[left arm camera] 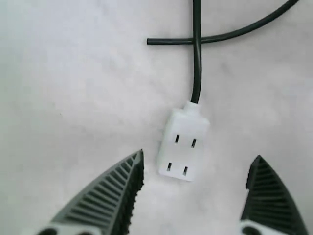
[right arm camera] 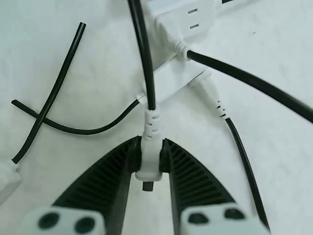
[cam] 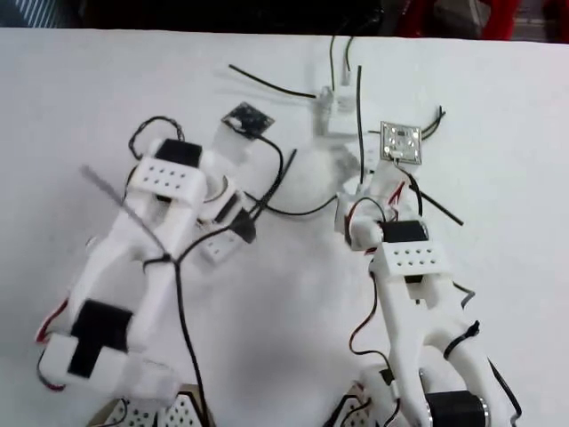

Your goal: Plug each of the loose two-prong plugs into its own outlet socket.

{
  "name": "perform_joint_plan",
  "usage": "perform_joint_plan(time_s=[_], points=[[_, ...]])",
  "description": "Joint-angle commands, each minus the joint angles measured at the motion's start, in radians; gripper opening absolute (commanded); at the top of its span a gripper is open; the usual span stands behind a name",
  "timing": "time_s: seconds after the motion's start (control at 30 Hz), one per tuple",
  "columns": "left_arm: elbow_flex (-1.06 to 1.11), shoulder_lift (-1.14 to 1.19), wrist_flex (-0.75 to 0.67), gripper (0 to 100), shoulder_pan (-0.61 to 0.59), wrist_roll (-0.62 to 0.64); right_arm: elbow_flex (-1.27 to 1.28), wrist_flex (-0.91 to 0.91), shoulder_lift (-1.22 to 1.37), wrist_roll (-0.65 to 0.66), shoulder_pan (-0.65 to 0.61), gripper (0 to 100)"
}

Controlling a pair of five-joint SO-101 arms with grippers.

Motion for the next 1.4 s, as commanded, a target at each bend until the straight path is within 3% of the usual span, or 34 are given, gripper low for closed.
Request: perform_joint_plan(time_s=[0.0,0.27,0.47,0.8,1.0,1.37], points=[[0.018,-0.317,0.011,33,-0.004,0.009,-0.008,-0.018,-0.031,0.003,0.005,1.7],[0.193,-0.638,0.003,33,-0.047,0.035,-0.008,-0.016,-0.038,0.003,0.004,1.7],[0.367,-0.728,-0.172,33,-0.13,0.155,-0.008,-0.01,-0.041,0.002,-0.059,1.7],[0.68,-0.837,-0.483,33,-0.137,0.242,-0.008,-0.008,-0.041,0.003,-0.239,1.7],[0.761,-0.842,-0.571,33,-0.139,0.29,-0.008,-0.008,-0.045,0.003,-0.318,1.7],[0.812,-0.843,-0.657,28,-0.133,0.31,0.155,0.061,-0.443,0.003,-0.455,1.7]])
